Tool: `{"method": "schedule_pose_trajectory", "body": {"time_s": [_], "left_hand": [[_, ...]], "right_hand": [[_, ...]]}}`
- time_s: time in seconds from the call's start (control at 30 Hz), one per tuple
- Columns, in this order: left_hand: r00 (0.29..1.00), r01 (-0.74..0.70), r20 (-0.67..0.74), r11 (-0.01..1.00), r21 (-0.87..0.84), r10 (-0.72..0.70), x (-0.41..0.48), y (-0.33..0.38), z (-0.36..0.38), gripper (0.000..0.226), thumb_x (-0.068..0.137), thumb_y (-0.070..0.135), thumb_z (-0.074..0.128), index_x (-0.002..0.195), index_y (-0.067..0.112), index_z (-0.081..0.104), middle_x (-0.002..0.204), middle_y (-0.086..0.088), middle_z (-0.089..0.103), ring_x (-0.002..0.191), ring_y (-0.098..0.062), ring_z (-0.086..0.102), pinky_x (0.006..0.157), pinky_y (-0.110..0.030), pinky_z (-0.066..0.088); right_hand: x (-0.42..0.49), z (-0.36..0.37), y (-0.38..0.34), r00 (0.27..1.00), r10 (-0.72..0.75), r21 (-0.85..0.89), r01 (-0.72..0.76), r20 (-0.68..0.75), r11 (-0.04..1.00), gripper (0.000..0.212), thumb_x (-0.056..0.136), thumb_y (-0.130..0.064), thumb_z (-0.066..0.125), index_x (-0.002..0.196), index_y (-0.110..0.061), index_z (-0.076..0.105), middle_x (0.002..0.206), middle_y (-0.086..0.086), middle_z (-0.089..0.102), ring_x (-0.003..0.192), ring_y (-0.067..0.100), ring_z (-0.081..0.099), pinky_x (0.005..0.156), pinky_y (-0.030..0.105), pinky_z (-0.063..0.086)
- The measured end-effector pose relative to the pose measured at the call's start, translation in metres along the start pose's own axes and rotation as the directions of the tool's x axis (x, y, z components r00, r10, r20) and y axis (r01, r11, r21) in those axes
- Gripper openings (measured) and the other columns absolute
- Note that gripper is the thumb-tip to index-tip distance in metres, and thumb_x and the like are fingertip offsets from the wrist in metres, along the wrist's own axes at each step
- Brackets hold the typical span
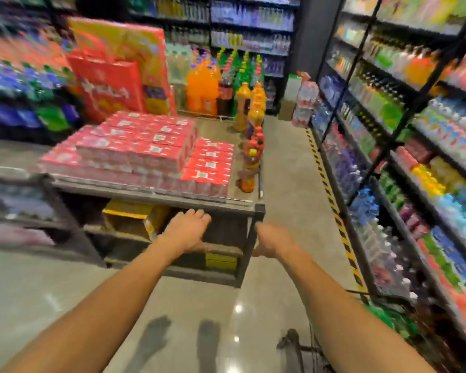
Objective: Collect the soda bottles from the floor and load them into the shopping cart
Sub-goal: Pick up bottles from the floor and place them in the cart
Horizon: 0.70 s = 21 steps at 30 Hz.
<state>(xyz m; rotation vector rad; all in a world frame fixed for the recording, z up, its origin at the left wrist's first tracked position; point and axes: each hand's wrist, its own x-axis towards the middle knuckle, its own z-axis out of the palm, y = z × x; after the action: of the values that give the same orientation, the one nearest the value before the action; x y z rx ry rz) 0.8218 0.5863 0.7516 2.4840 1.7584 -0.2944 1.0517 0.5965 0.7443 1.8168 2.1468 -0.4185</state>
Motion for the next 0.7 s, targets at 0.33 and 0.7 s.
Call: {"method": "schedule_pose_trajectory", "body": {"time_s": [0.33, 0.7], "left_hand": [[0.876, 0.482, 0.012, 0.872, -0.078, -0.483, -0.132, -0.213, 0.036, 0.077, 0.080, 0.066, 0.072, 0.139, 0.023, 0.047, 0.136, -0.003, 0.051, 0.124, -0.027, 0.051, 0.099, -0.044, 0.045], [0.584, 0.808, 0.078, 0.568, -0.157, -0.808, -0.213, -0.379, 0.063, 0.078, 0.082, 0.062, 0.071, 0.144, 0.023, 0.045, 0.144, -0.004, 0.051, 0.129, -0.026, 0.049, 0.105, -0.042, 0.045]], "right_hand": [[0.089, -0.040, -0.246, 0.882, -0.469, -0.254, 0.464, 0.043, 0.849, 0.054, 0.088, -0.042, 0.079, 0.129, -0.018, 0.055, 0.128, 0.007, 0.062, 0.114, 0.029, 0.062, 0.088, 0.040, 0.054], [0.178, -0.071, -0.506, 0.577, -0.799, -0.321, 0.798, 0.167, 0.509, 0.057, 0.090, -0.032, 0.077, 0.137, -0.011, 0.052, 0.133, 0.011, 0.059, 0.119, 0.036, 0.060, 0.090, 0.043, 0.054]]}}
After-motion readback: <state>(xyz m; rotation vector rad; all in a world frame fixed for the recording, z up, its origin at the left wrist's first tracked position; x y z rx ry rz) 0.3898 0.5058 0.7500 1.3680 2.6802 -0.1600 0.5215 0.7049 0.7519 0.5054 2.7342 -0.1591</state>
